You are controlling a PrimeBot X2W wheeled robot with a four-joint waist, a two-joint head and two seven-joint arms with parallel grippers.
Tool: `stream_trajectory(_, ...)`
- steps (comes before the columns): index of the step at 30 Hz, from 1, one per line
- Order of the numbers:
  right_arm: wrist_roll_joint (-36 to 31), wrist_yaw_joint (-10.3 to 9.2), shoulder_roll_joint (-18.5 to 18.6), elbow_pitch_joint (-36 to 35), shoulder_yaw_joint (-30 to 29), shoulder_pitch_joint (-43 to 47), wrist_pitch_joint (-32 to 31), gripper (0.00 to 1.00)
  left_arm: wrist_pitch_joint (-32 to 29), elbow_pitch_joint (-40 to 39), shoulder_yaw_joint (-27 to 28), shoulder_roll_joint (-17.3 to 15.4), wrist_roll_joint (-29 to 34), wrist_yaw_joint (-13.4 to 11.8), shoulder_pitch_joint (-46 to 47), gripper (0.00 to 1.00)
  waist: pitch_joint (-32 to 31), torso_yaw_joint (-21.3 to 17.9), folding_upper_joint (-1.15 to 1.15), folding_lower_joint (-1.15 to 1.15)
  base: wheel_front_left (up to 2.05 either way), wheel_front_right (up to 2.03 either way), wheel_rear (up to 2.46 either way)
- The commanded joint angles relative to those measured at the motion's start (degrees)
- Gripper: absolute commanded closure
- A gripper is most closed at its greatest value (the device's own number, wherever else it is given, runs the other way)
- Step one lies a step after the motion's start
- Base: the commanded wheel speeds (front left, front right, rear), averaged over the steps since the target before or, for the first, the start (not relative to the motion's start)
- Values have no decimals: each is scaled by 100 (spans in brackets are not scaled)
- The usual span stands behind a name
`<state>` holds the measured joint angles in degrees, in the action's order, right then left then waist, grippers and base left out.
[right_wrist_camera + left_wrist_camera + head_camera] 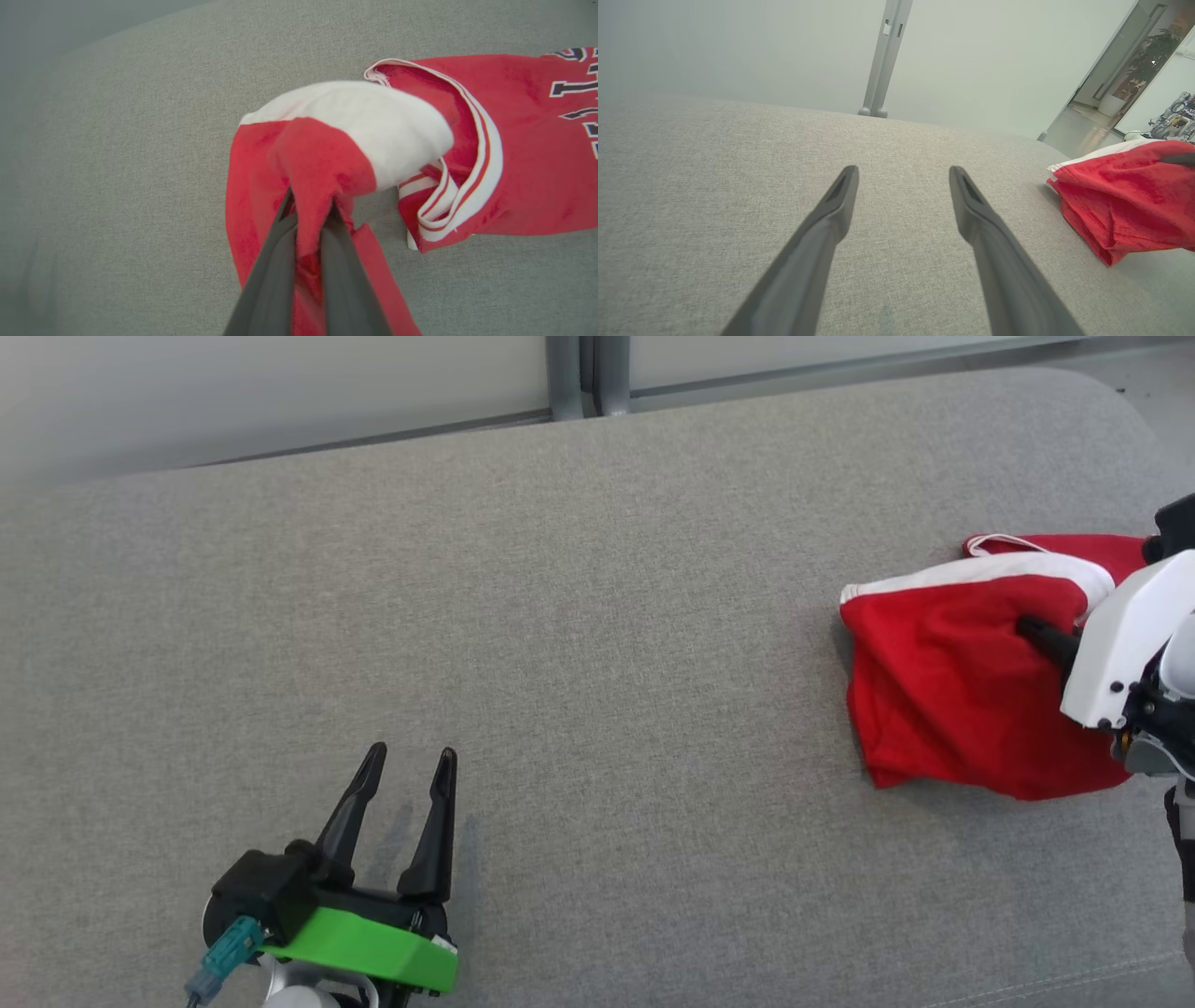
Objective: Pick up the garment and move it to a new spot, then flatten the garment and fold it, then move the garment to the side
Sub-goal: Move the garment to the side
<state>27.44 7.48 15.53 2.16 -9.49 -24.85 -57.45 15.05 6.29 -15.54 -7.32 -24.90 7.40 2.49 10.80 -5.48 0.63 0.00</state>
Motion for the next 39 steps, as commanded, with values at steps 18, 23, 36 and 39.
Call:
stream_trajectory(18,-638,2,748,1116,-239,-1746,78,100,13,130,-457,-381,-74,17,875,0,1202,-85,-63,0,0,0,0)
stream_trajectory(23,-855,2,1006,1349,-506,-1799,85,100,13,116,-513,-450,-91,17,961,0,1347,27,-63,0,0,0,0)
stream_trajectory(36,-1504,0,1927,2045,-383,-1612,1102,100,13,167,-684,-440,-120,17,1186,0,1543,457,-63,0,0,0,0)
stream_trajectory(39,-1543,0,2085,2174,-239,-1617,1216,100,13,182,-683,-414,-124,17,1177,0,1522,511,-63,0,0,0,0)
